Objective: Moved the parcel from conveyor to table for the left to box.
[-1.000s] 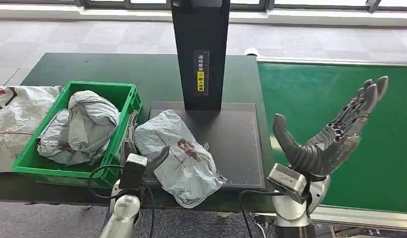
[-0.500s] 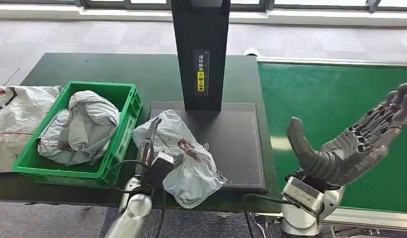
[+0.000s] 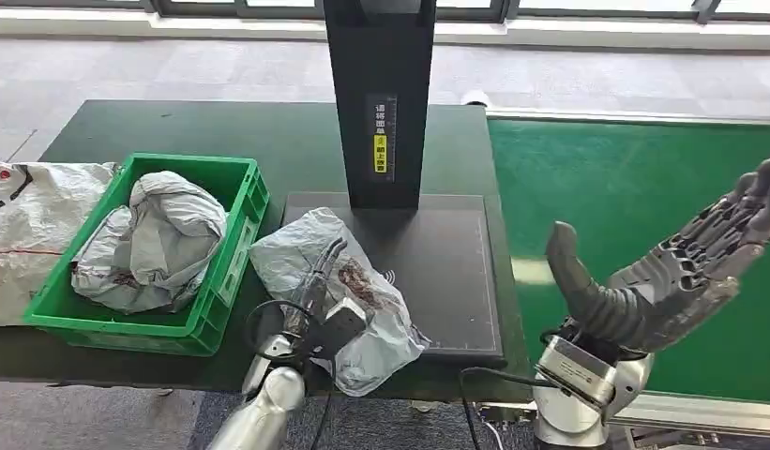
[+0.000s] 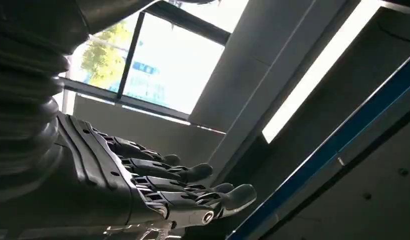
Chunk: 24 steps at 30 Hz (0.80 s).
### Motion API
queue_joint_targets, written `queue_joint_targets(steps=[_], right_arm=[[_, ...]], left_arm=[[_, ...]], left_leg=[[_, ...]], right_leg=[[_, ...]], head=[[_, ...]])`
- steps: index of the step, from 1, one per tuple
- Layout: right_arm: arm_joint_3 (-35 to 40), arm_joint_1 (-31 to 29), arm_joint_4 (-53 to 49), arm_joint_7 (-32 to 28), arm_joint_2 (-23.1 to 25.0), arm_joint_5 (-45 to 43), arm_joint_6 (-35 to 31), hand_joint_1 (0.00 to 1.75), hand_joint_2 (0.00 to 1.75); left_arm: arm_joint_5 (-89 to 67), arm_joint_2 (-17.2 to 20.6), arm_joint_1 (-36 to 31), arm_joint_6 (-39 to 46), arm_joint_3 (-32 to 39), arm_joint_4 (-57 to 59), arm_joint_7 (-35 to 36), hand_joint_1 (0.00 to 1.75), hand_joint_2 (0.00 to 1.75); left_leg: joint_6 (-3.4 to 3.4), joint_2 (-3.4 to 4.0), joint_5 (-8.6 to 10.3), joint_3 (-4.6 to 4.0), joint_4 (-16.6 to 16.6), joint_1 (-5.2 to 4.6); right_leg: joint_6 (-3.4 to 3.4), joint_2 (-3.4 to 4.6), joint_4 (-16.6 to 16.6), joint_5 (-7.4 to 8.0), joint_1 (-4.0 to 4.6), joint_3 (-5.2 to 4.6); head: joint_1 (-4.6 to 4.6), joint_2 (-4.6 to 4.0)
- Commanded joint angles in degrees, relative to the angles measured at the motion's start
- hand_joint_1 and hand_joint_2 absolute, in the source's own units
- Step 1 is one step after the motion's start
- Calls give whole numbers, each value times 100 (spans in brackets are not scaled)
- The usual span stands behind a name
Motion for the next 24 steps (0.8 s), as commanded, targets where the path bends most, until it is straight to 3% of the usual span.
queue_joint_targets(steps=[1, 2, 3, 4, 5, 6, 24], right_arm=[[-44, 342, 280, 13, 92, -29, 11, 0, 175], [-53, 343, 277, 13, 92, -31, 11, 0, 175], [-87, 343, 253, 13, 92, -37, 11, 0, 175], [-89, 348, 248, 13, 92, -45, 11, 0, 175], [-98, 353, 237, 13, 92, -62, 11, 0, 175], [-89, 360, 229, 13, 92, -76, 11, 0, 175], [-48, 388, 277, 13, 92, -68, 11, 0, 175]], left_arm=[[-257, -28, -589, 23, -662, 1478, 171, 0, 175], [-294, -28, -601, 39, -664, 1508, 193, 0, 175], [-405, -26, -632, 127, -669, 1558, 275, 72, 175], [-424, -28, -648, 122, -668, 1581, 291, 106, 175], [-490, -28, -667, 136, -682, 1610, 337, 159, 175], [-536, -25, -679, 163, -690, 1621, 387, 168, 175], [-1192, 4, -671, 521, -686, 1646, 951, 175, 175]], left_leg=[[2, -33, 5, 17, -16, 2], [2, -30, 4, 16, -13, 1], [1, -21, 2, 11, -8, 2], [3, -31, 3, 22, -17, 4], [2, -30, 3, 17, -14, 1], [3, -35, 3, 22, -17, 4], [1, -17, 2, 24, -17, 2]], right_leg=[[-1, -31, -17, -5, 3, 29], [-1, -28, -14, -5, 2, 27], [-1, -20, -10, -4, 3, 19], [-1, -29, -20, -5, 5, 34], [-1, -28, -15, -6, 2, 28], [-1, -33, -21, -6, 5, 36], [-2, -15, -17, -3, 2, 33]], head=[[0, 0], [0, 0], [0, 0], [0, 0], [0, 0], [0, 0], [0, 0]])
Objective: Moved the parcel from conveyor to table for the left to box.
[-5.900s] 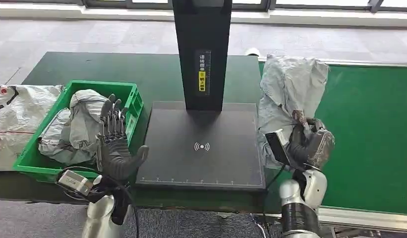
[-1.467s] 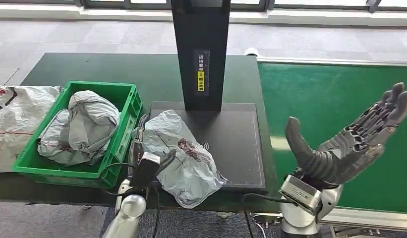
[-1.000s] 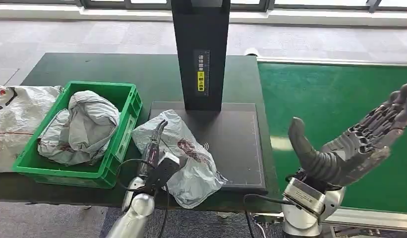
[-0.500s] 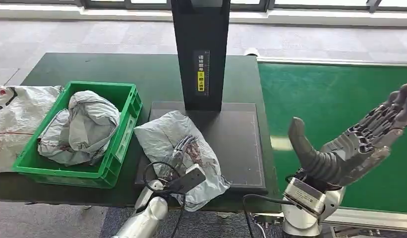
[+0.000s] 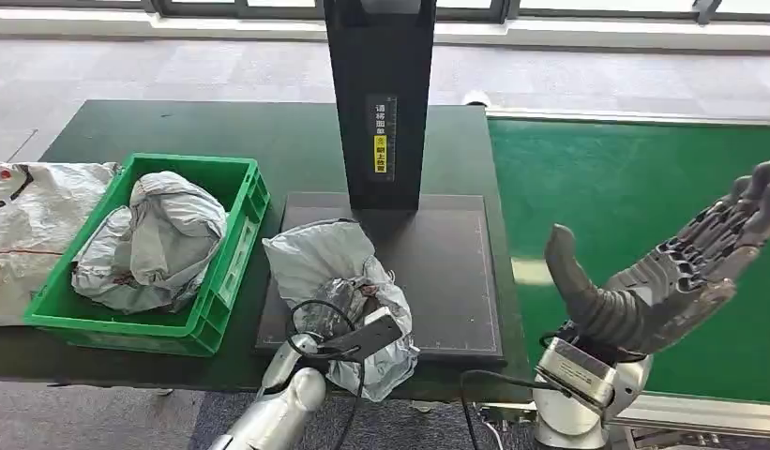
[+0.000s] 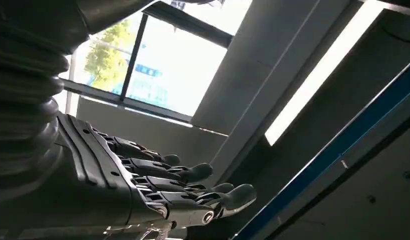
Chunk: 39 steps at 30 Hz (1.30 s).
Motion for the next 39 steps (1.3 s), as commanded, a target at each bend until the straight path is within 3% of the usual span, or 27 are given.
queue_joint_targets(steps=[1, 3, 5, 8, 11, 13, 16, 20, 31, 39], right_arm=[[-48, 328, 269, 11, 107, -29, 11, 0, 175], [-43, 332, 273, 11, 107, -25, 11, 0, 175], [-89, 343, 258, 11, 107, -21, 11, 0, 175], [-161, 363, 224, 11, 107, -17, 11, 0, 175], [-218, 354, 173, 11, 107, -15, 11, 0, 175], [-261, 315, 179, 11, 107, -37, 11, 0, 175], [-304, 256, 201, 11, 107, -45, 11, 0, 175], [-304, 256, 201, 11, 107, -45, 11, 0, 175], [-245, 155, 338, 21, 107, 6, 11, 0, 175], [-209, 143, 391, 33, 107, 17, 11, 0, 175]], left_arm=[[-195, 164, -132, 189, -491, 420, 247, 175, 175], [-208, 168, -132, 233, -455, 391, 296, 175, 175], [-819, 229, -120, 902, -455, 267, 942, 175, 175], [-1368, 248, 20, 1702, -284, -382, 1284, 175, 175], [-2152, 173, 669, 1895, -31, -2556, 1172, 175, 175], [-2115, 131, 1099, 1895, 26, -4556, 728, 175, 175], [-1879, 131, 1331, 1895, 48, -5956, 397, 175, 175], [-1879, 131, 1331, 1895, 48, -5956, 397, 175, 175], [-862, 131, 1340, 1895, 649, -8215, -501, 175, 175], [-1046, 131, 1170, 1895, 1155, -8387, -271, 175, 175]], left_leg=[[1, -11, 1, 19, -14, 2], [1, -9, 0, 18, -14, 1], [1, -10, 1, 24, -18, 2], [1, -7, 1, 16, -13, 4], [1, 0, -2, 15, -13, 4], [1, 3, -4, -4, -1, 3], [0, 15, -11, -1, 0, 6], [0, 8, -8, 16, -16, 3], [1, 13, -6, 4, -12, 3], [0, 3, -3, 5, -12, 3]], right_leg=[[-1, -10, -15, -2, 2, 24], [-1, -7, -13, -2, 2, 21], [-2, -8, -19, -2, 3, 28], [-2, -5, -14, -1, 5, 20], [-3, 0, -13, -1, 5, 16], [-1, 2, -1, -2, 4, -1], [-1, 16, 0, -6, 8, 2], [-1, 10, -13, -6, 4, 17], [-2, 8, -6, -7, 4, 7], [-2, -2, -6, -7, 4, 11]], head=[[0, 0], [0, 0], [0, 0], [0, 0], [0, 0], [0, 0], [0, 0], [0, 0], [0, 0], [0, 0]])
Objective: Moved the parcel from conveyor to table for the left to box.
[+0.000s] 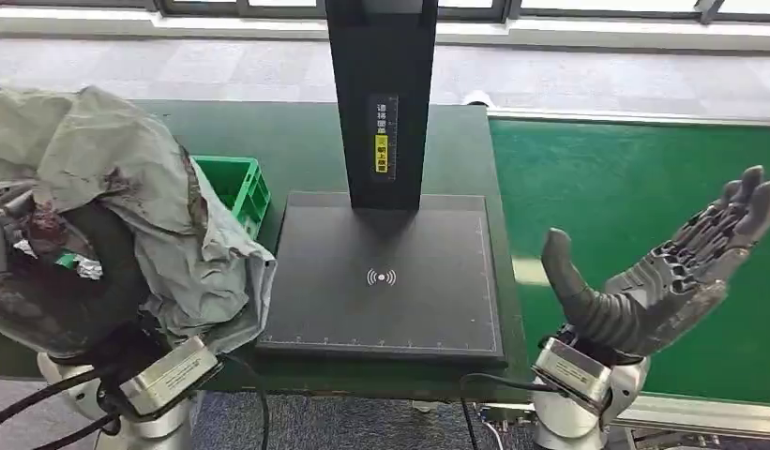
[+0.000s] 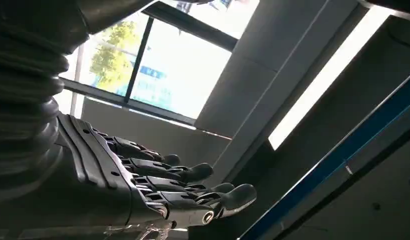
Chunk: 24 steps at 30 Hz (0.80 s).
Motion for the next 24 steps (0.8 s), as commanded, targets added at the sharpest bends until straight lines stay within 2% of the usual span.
queue_joint_targets(steps=[1, 4, 6, 9, 10, 11, 12, 14, 15, 16, 18, 24], right_arm=[[-176, 71, 354, 23, 129, -2, 11, 0, 175], [-102, 50, 358, 133, 129, 74, 11, 0, 175], [-102, 50, 358, 133, 129, 74, 11, 0, 175], [-100, 50, 378, 97, 129, 47, 11, 0, 175], [-133, 30, 443, 25, 129, -4, 11, 0, 175], [-125, 59, 425, 8, 129, -10, 11, 0, 175], [-162, 79, 417, -5, 129, -16, 11, 0, 175], [-243, -32, 531, -5, 129, -18, 11, 0, 175], [-149, 144, 298, 92, 129, 70, 11, 0, 175], [-149, 144, 298, 92, 129, 70, 11, 0, 175], [-199, 88, 383, 35, 129, 37, 11, 0, 175], [-236, 132, 368, -5, 129, 17, 11, 0, 175]], left_arm=[[-167, -122, -13, -28, 1109, -559, 268, 175, 175], [3, -122, -155, -28, 1693, -206, 82, 175, 175], [3, -122, -155, -28, 1693, -206, 82, 175, 175], [-248, -122, -355, -28, 2242, 671, -78, 175, 175], [-406, -122, -489, -28, 2201, 857, 105, 175, 175], [3, -122, -461, -28, 2635, 1139, -431, 175, 175], [-460, -122, -548, -28, 2411, 1276, -19, 175, 175], [-620, -122, -541, -28, 2494, 1480, -7, 175, 175], [-1056, -122, -606, -28, 2364, 1717, 373, 175, 175], [-1056, -122, -606, -28, 2364, 1717, 373, 175, 175], [-1589, -122, -608, -28, 1954, 1748, 988, 175, 175], [-1628, -122, -620, -28, 2093, 2071, 995, 175, 175]], left_leg=[[2, 11, -3, 25, -16, 0], [1, 8, 0, 25, -15, -2], [0, 2, 2, 27, -17, 0], [0, -4, 1, 24, -13, 1], [1, -5, 4, 30, -17, -7], [1, -11, 6, 32, -20, -2], [2, -24, 11, 38, -29, -1], [2, -23, 9, 34, -21, 0], [2, -16, 6, 30, -16, -1], [3, -10, 9, 38, -24, -3], [1, -18, 5, 29, -14, 0], [1, -21, 5, 25, -9, 0]], right_leg=[[-2, 13, -14, 1, 0, 21], [-2, 10, -12, 1, -2, 19], [-3, 5, -13, 1, 0, 22], [-3, -2, -12, 0, 2, 21], [-2, -4, -10, -2, -6, 23], [-2, -9, -17, 0, -1, 29], [-2, -21, -27, 2, 0, 40], [-2, -21, -19, 0, 0, 37], [-2, -14, -14, 0, -1, 28], [-3, -7, -21, 4, -3, 33], [-4, -15, -13, 0, 0, 26], [-3, -19, -10, -1, -1, 23]], head=[[0, 0], [0, 0], [0, 0], [0, 0], [0, 0], [0, 0], [-2, 0], [0, 0], [-2, 0], [-2, 0], [-2, 0], [-2, 0]])
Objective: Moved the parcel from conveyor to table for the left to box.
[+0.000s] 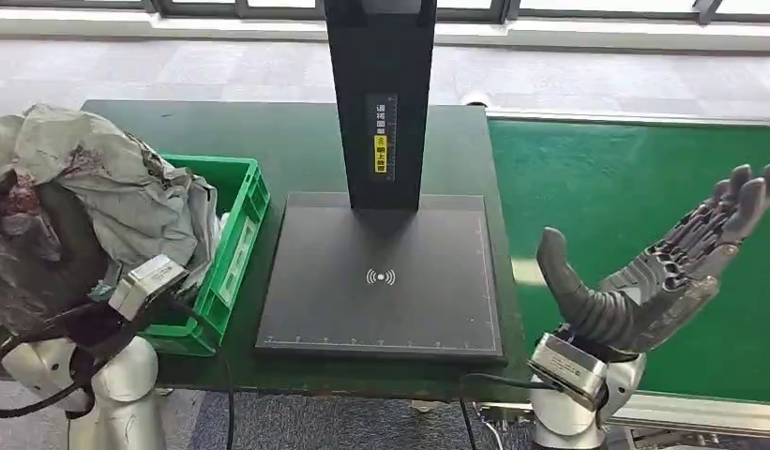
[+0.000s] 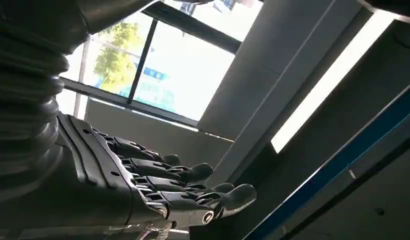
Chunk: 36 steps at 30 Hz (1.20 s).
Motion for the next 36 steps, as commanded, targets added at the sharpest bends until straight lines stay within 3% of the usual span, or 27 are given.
queue_joint_targets(steps=[1, 12, 15, 19, 28, 36], right_arm=[[-223, 157, 272, -18, 129, 3, 11, 0, 175], [-150, 158, 184, 136, 129, 125, 11, 0, 175], [-185, 139, 296, 30, 129, 52, 11, 0, 175], [-159, 124, 347, 36, 129, 73, 11, 0, 175], [146, 54, 680, -9, 129, -9, 11, 0, 175], [188, 61, 750, -18, 129, -2, 11, 0, 175]], left_arm=[[-992, -129, -511, -2, 386, 1599, 928, 175, 175], [-938, -75, -474, -2, 459, 1714, 931, 175, 175], [-1226, -129, -679, -2, 471, 2058, 1080, 175, 175], [-1420, -129, -820, -2, 405, 2352, 1167, 175, 175], [-1686, 791, -1794, -2, 5, 4423, 2461, 175, 175], [-1686, 901, -1830, -2, -131, 4596, 2918, 175, 175]], left_leg=[[3, -23, 4, 17, -13, -2], [1, -14, 1, 12, -8, 1], [3, -20, 11, 46, -45, 0], [3, -28, 9, 19, -18, 1], [-2, -21, 8, 20, -17, 0], [-7, -11, 6, 15, -10, 0]], right_leg=[[0, -21, -11, -4, -2, 23], [-1, -10, -9, -3, 2, 17], [-4, -13, -44, 5, 2, 52], [-1, -24, -19, 0, 1, 29], [-4, -14, -13, 3, 0, 27], [-5, -4, -7, 2, 7, 18]], head=[[0, 0], [0, 0], [0, 0], [0, 0], [0, 0], [0, 0]])
